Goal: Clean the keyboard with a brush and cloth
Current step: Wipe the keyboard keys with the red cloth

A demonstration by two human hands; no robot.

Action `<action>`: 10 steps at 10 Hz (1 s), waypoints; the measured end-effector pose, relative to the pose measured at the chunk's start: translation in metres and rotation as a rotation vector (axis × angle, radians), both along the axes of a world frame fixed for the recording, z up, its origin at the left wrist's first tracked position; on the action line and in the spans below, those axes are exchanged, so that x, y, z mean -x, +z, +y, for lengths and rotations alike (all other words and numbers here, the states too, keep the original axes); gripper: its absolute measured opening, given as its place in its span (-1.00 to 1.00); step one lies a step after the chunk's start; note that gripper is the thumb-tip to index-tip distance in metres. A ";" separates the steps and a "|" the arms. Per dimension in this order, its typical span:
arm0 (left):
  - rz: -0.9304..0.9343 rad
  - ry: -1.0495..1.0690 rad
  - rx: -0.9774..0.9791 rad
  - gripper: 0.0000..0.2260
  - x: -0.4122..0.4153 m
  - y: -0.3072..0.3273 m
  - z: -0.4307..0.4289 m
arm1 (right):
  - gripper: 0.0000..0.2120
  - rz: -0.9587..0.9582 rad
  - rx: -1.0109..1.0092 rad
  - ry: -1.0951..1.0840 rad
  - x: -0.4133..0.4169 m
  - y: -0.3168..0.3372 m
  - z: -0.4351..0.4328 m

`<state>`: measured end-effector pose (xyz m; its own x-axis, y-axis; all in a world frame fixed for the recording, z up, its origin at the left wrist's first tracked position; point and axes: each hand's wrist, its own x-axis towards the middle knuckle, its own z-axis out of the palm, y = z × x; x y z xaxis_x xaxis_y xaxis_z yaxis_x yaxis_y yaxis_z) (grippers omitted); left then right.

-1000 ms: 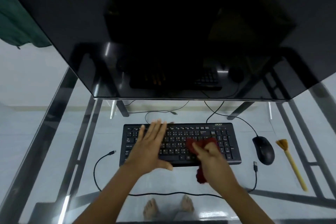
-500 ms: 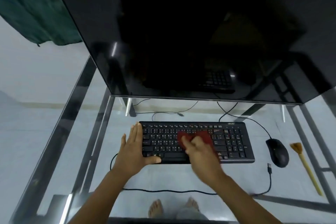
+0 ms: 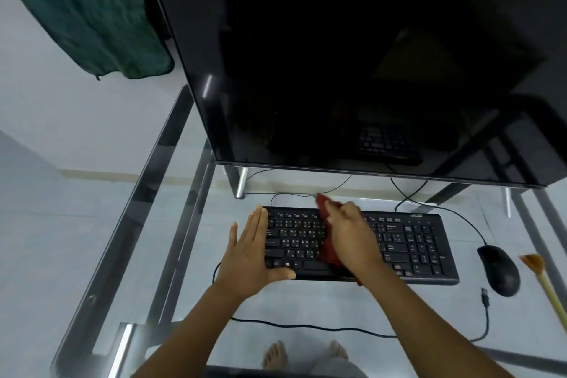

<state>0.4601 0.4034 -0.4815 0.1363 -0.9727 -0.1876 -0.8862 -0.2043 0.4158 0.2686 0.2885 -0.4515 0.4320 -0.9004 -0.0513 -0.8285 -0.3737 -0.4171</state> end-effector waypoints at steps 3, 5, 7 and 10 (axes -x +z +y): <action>0.067 -0.016 0.030 0.19 -0.004 -0.002 0.003 | -0.60 -0.105 -0.015 0.320 -0.036 -0.011 0.010; 0.116 0.009 0.072 0.22 -0.005 -0.005 0.008 | -0.85 -0.044 -0.029 0.541 -0.061 -0.003 0.034; 0.181 0.026 0.114 0.23 -0.005 -0.004 0.008 | -0.86 -0.023 0.186 0.463 -0.060 -0.006 0.006; 0.181 0.048 0.131 0.23 -0.006 -0.008 0.008 | -0.68 0.075 0.119 0.583 -0.053 0.013 0.009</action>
<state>0.4659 0.4114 -0.4896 0.1584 -0.9837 -0.0853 -0.7856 -0.1779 0.5927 0.3220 0.2973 -0.4385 0.8556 -0.5174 -0.0139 -0.4983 -0.8162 -0.2923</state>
